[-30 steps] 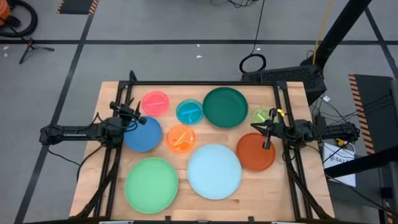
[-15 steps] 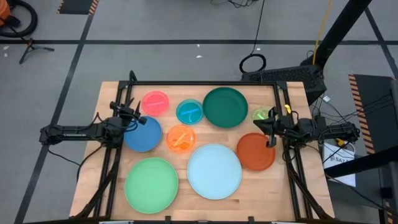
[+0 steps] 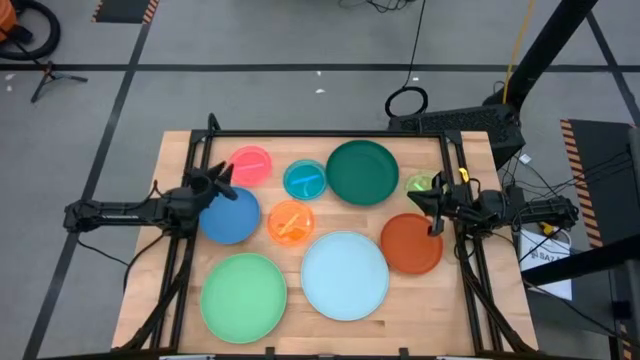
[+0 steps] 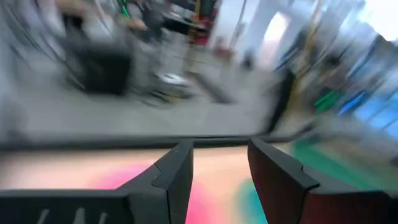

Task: Stack plastic plates
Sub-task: Stack the dark green plate on top of the light blue plate

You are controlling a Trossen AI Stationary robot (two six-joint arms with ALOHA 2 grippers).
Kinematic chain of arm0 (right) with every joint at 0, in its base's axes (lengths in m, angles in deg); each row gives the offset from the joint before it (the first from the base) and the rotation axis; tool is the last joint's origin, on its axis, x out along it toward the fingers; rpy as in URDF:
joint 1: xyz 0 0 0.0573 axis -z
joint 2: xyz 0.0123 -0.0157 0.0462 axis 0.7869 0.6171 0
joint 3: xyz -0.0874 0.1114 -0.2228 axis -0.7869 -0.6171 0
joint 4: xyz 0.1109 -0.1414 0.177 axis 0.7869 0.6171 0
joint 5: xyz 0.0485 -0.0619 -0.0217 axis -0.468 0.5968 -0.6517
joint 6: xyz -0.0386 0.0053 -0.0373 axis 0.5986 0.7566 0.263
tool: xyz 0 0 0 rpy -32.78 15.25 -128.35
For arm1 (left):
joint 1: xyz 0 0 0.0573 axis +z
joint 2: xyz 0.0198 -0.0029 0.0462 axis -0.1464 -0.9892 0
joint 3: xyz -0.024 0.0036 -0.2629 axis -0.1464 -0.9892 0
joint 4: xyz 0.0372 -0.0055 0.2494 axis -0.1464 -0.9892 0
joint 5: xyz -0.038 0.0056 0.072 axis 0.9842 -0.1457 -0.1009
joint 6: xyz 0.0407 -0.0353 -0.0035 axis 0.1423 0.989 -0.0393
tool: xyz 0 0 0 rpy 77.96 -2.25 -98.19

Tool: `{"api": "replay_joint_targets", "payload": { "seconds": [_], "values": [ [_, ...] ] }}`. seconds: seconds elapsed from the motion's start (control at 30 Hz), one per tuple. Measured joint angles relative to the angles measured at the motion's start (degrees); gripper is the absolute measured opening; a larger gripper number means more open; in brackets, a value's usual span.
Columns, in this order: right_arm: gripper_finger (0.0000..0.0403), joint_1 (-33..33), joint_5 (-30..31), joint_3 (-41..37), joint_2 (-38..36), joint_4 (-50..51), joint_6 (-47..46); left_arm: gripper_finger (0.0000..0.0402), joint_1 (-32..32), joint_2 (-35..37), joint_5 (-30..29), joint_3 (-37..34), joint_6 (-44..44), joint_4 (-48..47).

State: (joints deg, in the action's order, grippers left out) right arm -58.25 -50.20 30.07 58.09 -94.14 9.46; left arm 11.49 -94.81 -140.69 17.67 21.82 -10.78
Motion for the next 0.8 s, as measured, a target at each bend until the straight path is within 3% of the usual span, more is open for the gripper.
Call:
{"api": "replay_joint_targets", "payload": {
  "seconds": [0.1, 0.37, 0.6, 0.8],
  "values": [
    [0.0008, -0.01, 0.02, 0.0, 1.26, -3.56, -1.76, 0.0159, 0.03, -0.19, 4.06, 0.0, 2.36, 2.1],
    [0.0008, 0.0, 2.65, 0.02, 13.8, -16.28, -2.98, 0.0159, 0.03, -2.97, 12.56, 2.2, -10.22, 14.28],
    [0.0008, 0.0, 4.76, 6.38, 27.53, -17.0, -4.12, 0.0159, 0.03, -6.02, 12.55, 9.71, -17.43, 5.41],
    [0.0008, 0.0, 4.75, 15.98, 37.78, -10.8, -4.18, 0.0159, 0.03, -7.33, 10.2, 12.37, -15.32, -2.73]
  ]
}}
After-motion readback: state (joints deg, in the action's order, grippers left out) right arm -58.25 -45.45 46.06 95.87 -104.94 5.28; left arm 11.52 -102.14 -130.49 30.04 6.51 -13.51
